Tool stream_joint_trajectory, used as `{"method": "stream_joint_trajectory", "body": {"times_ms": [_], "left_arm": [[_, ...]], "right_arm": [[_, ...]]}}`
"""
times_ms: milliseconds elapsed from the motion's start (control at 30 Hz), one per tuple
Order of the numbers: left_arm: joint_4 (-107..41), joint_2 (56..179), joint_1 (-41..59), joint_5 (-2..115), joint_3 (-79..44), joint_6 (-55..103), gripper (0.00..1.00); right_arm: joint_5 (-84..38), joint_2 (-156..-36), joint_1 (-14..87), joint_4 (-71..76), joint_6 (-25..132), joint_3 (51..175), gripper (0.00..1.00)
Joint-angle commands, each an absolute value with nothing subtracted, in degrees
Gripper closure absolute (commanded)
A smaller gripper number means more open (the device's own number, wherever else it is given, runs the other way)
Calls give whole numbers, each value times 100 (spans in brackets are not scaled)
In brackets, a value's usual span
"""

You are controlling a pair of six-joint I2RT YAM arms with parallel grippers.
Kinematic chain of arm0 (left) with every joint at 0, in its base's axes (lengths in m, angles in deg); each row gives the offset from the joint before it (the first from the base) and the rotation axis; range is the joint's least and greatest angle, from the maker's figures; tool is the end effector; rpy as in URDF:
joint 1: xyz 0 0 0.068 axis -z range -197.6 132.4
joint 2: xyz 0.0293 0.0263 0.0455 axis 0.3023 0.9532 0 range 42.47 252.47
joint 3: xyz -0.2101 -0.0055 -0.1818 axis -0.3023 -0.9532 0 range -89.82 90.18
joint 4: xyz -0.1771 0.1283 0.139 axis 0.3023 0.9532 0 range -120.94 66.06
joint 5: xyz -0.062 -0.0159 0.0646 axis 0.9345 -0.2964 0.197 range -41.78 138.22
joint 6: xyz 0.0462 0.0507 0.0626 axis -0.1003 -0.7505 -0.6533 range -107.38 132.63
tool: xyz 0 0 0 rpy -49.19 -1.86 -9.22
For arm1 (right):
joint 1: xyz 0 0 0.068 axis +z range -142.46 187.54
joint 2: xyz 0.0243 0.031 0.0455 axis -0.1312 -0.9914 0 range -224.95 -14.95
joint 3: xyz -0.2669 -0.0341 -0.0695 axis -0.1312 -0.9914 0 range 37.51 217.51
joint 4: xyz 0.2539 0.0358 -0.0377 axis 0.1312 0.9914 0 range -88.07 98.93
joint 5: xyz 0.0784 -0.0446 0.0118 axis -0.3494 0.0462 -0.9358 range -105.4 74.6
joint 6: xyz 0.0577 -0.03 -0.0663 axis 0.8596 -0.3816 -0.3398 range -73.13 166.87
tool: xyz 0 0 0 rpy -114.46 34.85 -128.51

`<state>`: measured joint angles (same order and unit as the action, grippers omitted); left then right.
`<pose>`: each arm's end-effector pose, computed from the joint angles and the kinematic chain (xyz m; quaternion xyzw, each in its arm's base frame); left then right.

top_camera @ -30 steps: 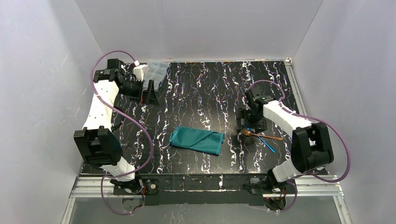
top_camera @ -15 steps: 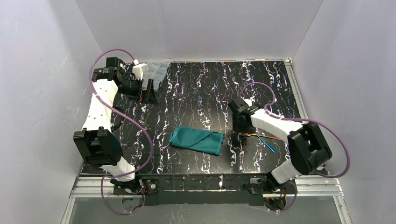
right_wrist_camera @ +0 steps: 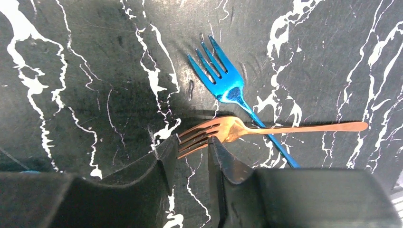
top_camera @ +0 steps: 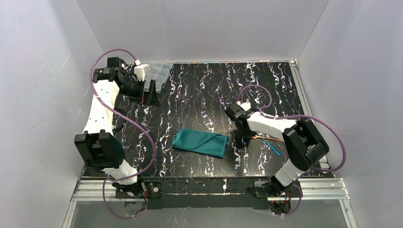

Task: Fold the napkin into a case and place the utensils inside
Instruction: Pick up the fork from the center of the board.

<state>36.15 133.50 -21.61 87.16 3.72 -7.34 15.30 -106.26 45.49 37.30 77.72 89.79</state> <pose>0.3271 -0.0297 0.3278 0.2002 0.9006 -0.2749 0.2706 0.2561 0.1456 0.1359 -0.0234 0.9558 -0.1425 0.2561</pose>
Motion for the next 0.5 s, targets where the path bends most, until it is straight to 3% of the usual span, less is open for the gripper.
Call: {"method": "stream_joint_trajectory", "body": {"times_ms": [0,100,267,467], "left_arm": [[3852,13159,-2190,8738,603,-784,1],[3882,13153,-2190,8734,636,-785,2],[3918,13126,-2191,8747,651,-819,1],[3946,13100,-2190,8844,691,-787,1]], "right_arm": [[1975,-10802,4623,3649,7700,9147,63],[2031,-10846,4653,3609,7671,9141,70],[2402,-10794,4841,3743,7621,9247,98],[3126,-10495,5287,4148,7588,9548,99]]}}
